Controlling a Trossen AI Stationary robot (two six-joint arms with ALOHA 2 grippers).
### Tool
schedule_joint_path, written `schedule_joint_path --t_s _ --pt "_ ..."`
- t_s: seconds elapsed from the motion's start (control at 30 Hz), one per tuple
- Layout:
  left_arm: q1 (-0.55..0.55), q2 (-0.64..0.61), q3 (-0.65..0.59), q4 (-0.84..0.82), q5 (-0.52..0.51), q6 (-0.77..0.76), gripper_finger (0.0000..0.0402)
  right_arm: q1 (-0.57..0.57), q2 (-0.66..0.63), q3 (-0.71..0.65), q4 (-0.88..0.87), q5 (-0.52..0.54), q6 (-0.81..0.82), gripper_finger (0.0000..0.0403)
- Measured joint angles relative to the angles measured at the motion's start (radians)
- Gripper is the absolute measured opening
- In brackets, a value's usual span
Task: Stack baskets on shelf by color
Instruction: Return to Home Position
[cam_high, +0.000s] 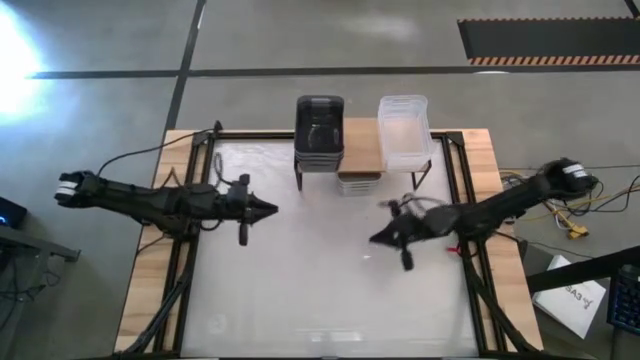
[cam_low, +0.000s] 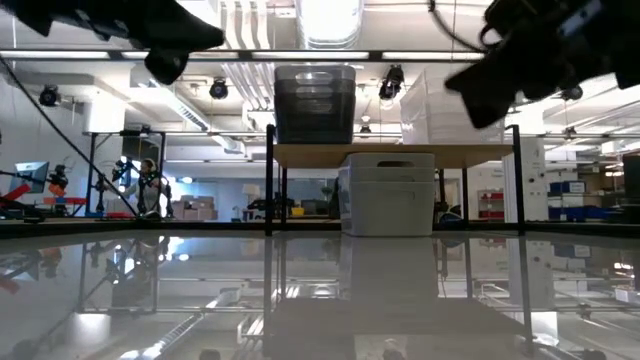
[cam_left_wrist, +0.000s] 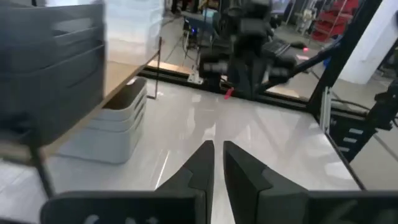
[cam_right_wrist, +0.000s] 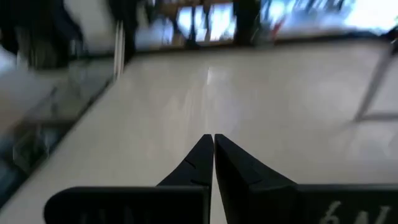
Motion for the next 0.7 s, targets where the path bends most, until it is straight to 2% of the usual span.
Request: schedule_joint_path --t_s 0.13,0.33,0.43,0.53,0.7 --pt "0.02 -0.134 -0.07 -0.005 -0.001 0.008 0.0015 -0.055 -0.273 -0.108 -0.001 -0.003 0.004 0.0009" --pt "0.04 -0.333 -0.194 -0.008 -0.003 0.008 0.0015 -0.061 -0.612 -0.252 -0.061 -0.002 0.07 0.0009" --pt "0.044 -0.391 -0.251 -0.003 -0.004 0.008 0.0015 -0.061 -0.73 -0.314 -0.108 0.004 0.076 0.0009" --pt "0.044 -0.466 -0.303 -0.005 -0.008 0.013 0.0015 -0.061 -0.824 -0.318 -0.222 0.006 0.071 0.0009" --pt "0.044 -0.592 -0.394 0.0 -0.011 0.056 0.0015 -0.061 -0.926 -0.318 -0.303 0.022 0.04 0.0009"
